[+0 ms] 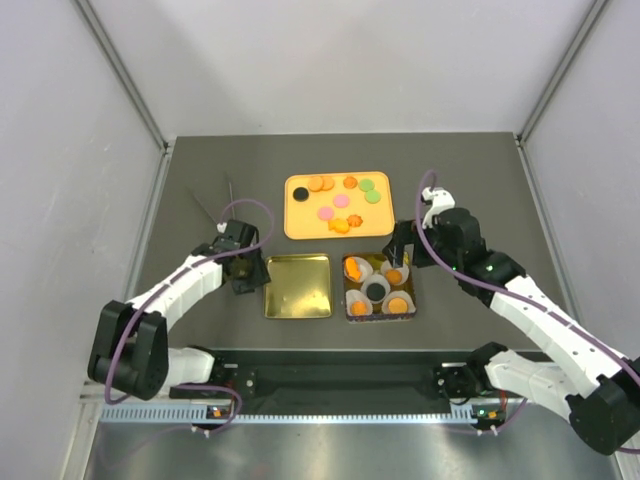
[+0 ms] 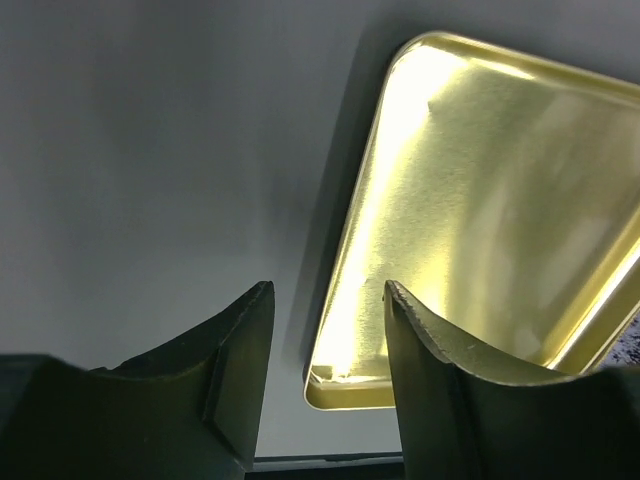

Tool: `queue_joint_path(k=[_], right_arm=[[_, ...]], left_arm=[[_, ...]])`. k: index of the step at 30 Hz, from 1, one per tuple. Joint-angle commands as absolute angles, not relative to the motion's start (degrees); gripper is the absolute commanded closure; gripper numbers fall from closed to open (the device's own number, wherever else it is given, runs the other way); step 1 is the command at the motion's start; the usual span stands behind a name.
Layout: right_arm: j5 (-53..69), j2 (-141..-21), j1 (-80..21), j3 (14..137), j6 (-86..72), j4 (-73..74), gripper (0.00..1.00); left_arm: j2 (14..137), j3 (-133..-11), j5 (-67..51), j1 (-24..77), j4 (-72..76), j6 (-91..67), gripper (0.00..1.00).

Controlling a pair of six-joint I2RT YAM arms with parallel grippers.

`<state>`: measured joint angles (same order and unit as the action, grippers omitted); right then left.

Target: Pack the cookies

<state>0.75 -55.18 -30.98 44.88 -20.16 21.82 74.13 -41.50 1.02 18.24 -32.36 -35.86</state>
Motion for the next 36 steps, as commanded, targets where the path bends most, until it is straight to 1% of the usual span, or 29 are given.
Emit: queue_joint_path(k=[1, 6, 7, 10, 11, 13, 18, 22, 29, 33, 36], right_arm=[[0.53, -54.93, -31.9, 44.91, -20.48, 18.19, 0.0], [0.53, -55.28, -31.9, 44.56, -20.57, 18.11, 0.0], [0.53, -55.46, -31.9, 44.73, -20.57, 18.02, 0.0], [0.53, -56.6, -32.08, 45.26, -20.57, 17.84, 0.0], [0.53, -56.78, -32.17, 45.35, -20.57, 17.67, 0.0], [0.62, -57.39, -32.34, 45.87, -20.48, 17.67, 0.0], [0.62, -59.32, -32.87, 47.46, -20.22, 17.84, 0.0], [0.27, -61.6, -34.36, 49.91, -20.13, 18.1, 0.0], [0.26, -66.97, -38.4, 54.57, -20.83, 17.41, 0.0], [2.8, -70.39, -38.94, 57.56, -21.79, 15.74, 0.0], [5.09, -72.86, -38.94, 58.88, -22.85, 13.63, 0.0]], left_arm=[[74.18, -39.38, 0.26, 18.37, -26.82, -37.88, 0.49], [76.29, -37.18, 0.26, 18.37, -23.91, -37.88, 0.53], [76.46, -37.0, 0.26, 18.37, -23.56, -37.79, 0.56], [76.64, -37.35, 0.26, 18.37, -23.11, -37.09, 0.73], [76.73, -37.61, 0.26, 18.37, -23.29, -36.39, 0.86], [76.64, -39.46, 0.87, 18.37, -24.87, -35.6, 1.0], [74.71, -45.34, 2.55, 18.19, -29.61, -31.73, 1.0], [72.87, -49.74, 1.59, 17.76, -34.26, -28.74, 1.0], [69.26, -56.59, -4.74, 17.4, -38.05, -25.75, 1.0], [67.77, -57.04, -10.62, 17.4, -37.18, -26.01, 1.0], [67.5, -57.04, -12.83, 17.49, -36.48, -26.63, 1.0]])
